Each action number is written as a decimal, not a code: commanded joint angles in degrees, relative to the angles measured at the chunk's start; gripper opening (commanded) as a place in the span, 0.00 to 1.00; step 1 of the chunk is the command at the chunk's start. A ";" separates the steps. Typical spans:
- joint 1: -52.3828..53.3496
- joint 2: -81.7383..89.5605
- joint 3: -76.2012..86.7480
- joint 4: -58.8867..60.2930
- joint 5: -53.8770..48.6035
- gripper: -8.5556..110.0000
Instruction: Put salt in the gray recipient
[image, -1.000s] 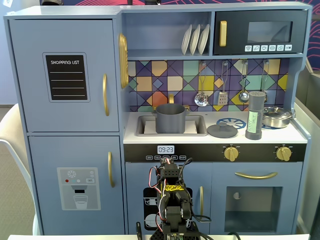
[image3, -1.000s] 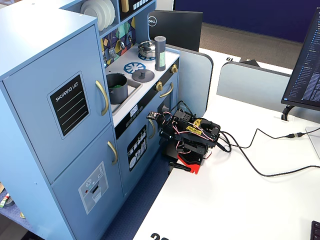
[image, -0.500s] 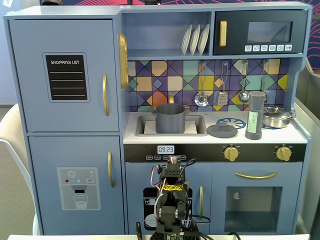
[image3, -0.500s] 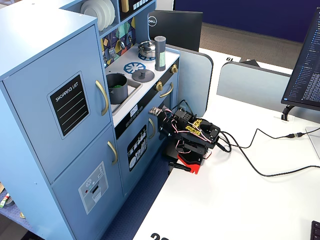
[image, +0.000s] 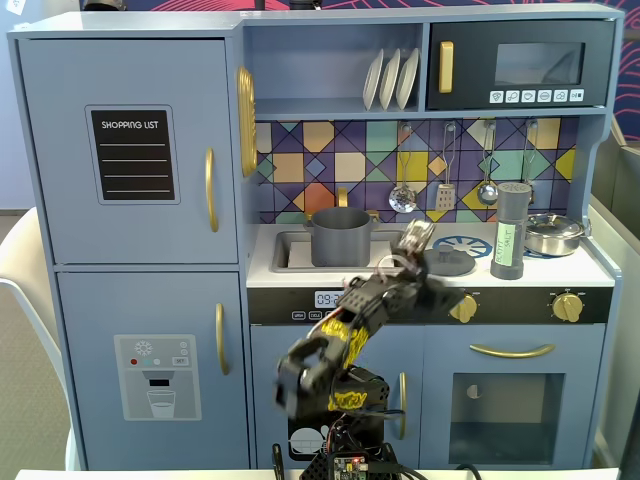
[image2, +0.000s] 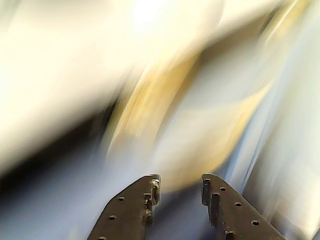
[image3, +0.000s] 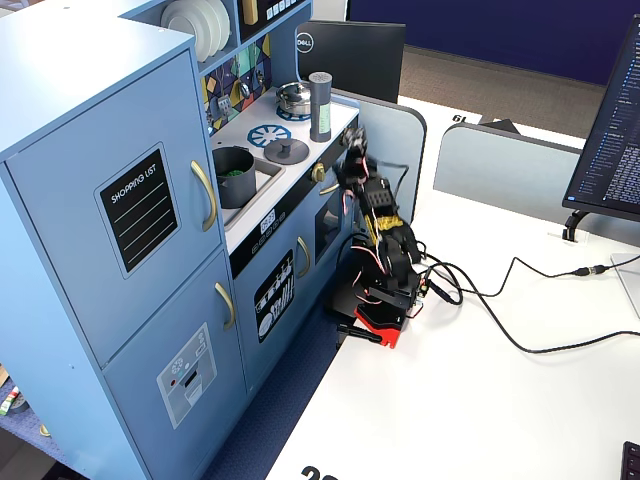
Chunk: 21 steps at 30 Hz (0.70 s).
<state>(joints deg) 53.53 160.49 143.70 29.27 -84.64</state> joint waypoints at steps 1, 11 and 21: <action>2.90 -8.26 -10.20 -14.59 3.43 0.34; 2.11 -23.47 -18.02 -28.39 1.14 0.52; 2.20 -41.92 -29.44 -33.40 0.70 0.56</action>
<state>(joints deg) 55.20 123.40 121.29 -0.18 -82.97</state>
